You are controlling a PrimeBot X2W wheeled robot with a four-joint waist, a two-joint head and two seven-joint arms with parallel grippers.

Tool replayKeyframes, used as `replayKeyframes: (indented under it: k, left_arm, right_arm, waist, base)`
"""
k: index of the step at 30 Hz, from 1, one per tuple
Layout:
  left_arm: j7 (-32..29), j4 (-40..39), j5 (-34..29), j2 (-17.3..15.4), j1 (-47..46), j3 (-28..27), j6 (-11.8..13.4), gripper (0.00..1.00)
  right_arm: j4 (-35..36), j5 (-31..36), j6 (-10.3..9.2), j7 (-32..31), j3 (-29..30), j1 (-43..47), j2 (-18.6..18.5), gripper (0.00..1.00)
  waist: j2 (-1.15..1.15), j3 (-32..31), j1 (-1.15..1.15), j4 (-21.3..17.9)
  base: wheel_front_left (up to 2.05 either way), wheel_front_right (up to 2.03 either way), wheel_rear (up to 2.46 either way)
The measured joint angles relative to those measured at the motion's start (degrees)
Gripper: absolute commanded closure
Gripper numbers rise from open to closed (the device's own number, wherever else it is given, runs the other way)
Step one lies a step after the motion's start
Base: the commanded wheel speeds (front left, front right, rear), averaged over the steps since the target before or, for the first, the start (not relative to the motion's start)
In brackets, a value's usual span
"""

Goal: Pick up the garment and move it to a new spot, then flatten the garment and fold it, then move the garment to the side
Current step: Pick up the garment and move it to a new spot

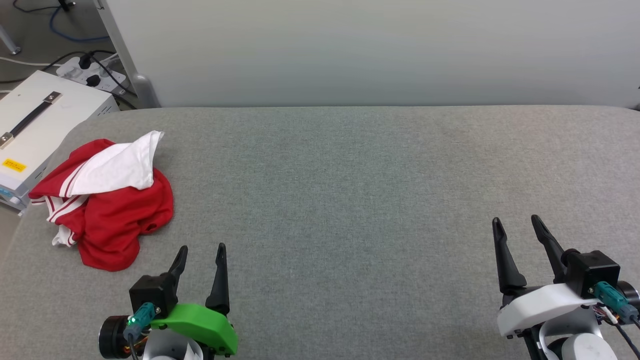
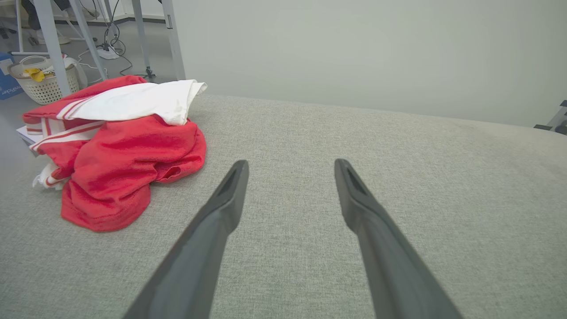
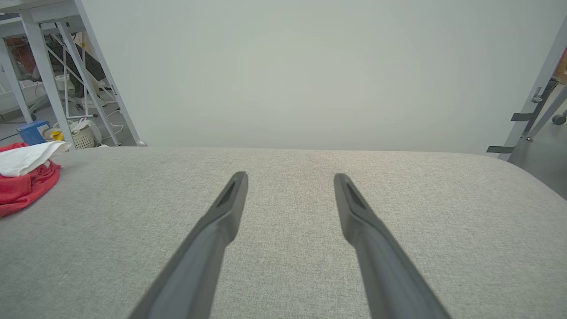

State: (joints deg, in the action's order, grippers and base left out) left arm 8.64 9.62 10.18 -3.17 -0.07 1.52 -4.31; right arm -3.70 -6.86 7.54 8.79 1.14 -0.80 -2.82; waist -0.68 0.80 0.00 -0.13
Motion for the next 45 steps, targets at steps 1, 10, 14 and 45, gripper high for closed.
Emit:
replayKeyframes:
  k: [1, 10, 14, 45]
  left_arm:
    - [0.14, 0.11, 0.05, 0.00, 0.00, 0.01, -0.03, 0.00]
    - [1.27, 0.64, 1.77, 0.00, -0.01, -0.10, -0.53, 0.00]
    - [1.66, 0.71, 1.98, 0.01, -0.03, -0.02, -0.81, 0.00]
    - [5.33, 3.46, 3.14, 0.02, 0.10, -0.44, -2.58, 0.00]
  right_arm:
    - [-0.05, 0.00, 0.00, 0.05, 0.02, -0.02, 0.00, 0.00]
    - [-0.94, 0.00, 0.00, 1.09, -0.29, -0.44, -0.01, 0.00]
    - [-1.34, -0.04, 0.00, 1.60, -0.74, -0.44, -0.01, 0.00]
    - [-4.37, -4.11, 0.00, 5.11, -6.78, -0.40, 0.04, 0.00]
  waist:
    - [0.00, 0.01, 0.00, 0.02]
    - [0.00, 0.02, 0.00, 0.66]
    - [0.00, 0.10, 0.00, 1.52]
    - [0.00, -1.25, 0.00, 18.74]
  base:
    - [0.00, 0.00, 0.00]
    - [0.00, 0.00, 0.00]
    - [0.00, 0.00, 0.00]
    - [0.00, 0.00, 0.00]
